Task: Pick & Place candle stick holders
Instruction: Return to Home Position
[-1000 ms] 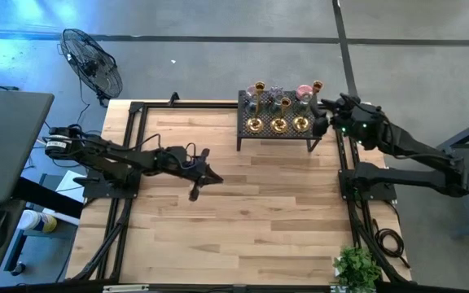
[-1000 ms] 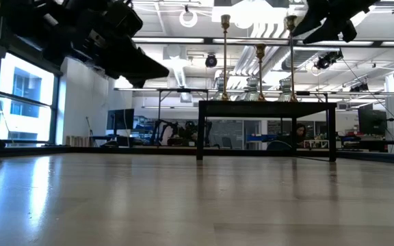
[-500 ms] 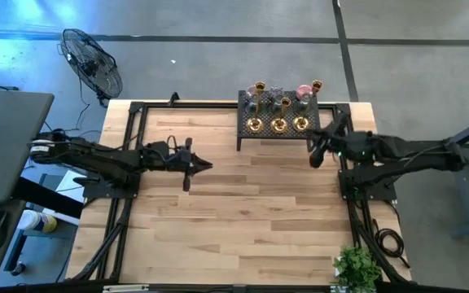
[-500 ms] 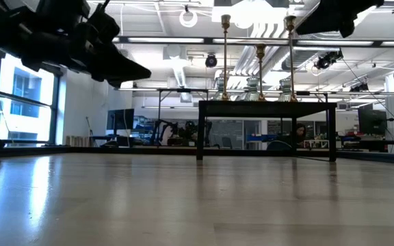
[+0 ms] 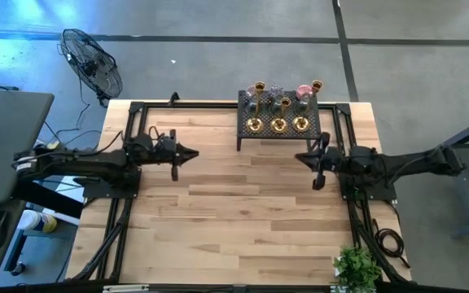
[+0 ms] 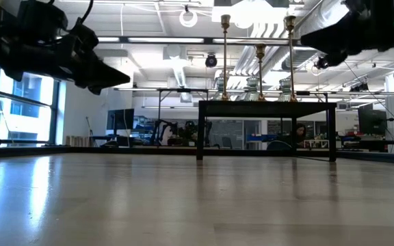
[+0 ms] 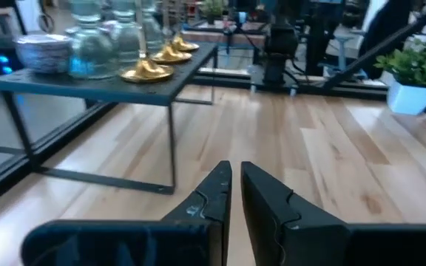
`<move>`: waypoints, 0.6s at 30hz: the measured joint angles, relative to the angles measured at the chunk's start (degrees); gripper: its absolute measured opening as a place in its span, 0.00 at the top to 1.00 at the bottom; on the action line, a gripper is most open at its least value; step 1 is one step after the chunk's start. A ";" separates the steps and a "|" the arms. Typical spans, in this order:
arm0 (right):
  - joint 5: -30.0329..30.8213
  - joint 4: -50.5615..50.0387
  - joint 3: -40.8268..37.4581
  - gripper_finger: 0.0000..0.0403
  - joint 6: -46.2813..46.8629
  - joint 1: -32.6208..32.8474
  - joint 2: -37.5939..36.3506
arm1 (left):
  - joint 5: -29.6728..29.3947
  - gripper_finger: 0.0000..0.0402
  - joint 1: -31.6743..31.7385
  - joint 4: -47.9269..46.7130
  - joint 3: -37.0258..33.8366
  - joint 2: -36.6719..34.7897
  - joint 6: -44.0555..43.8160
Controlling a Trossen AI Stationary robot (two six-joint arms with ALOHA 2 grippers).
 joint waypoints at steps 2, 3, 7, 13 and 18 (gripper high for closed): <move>-0.57 1.62 -2.91 1.00 -0.09 -1.00 -3.43 | 0.02 0.93 1.20 -1.97 -0.80 -2.59 -0.03; -0.98 1.72 -4.13 1.00 -0.33 -1.42 -5.17 | 0.05 0.93 1.77 -2.90 -1.19 -3.91 -0.02; -1.43 1.35 -8.11 1.00 -1.36 -2.42 -12.83 | 0.08 0.93 3.31 -7.32 -2.29 -9.84 0.06; -1.45 -3.15 -10.47 1.00 -3.04 -2.57 -24.33 | 0.02 0.93 5.15 -16.95 -2.69 -19.95 0.62; -1.15 -4.63 -10.53 1.00 -3.37 -2.73 -25.03 | -0.19 0.93 5.77 -25.03 -2.69 -28.33 1.28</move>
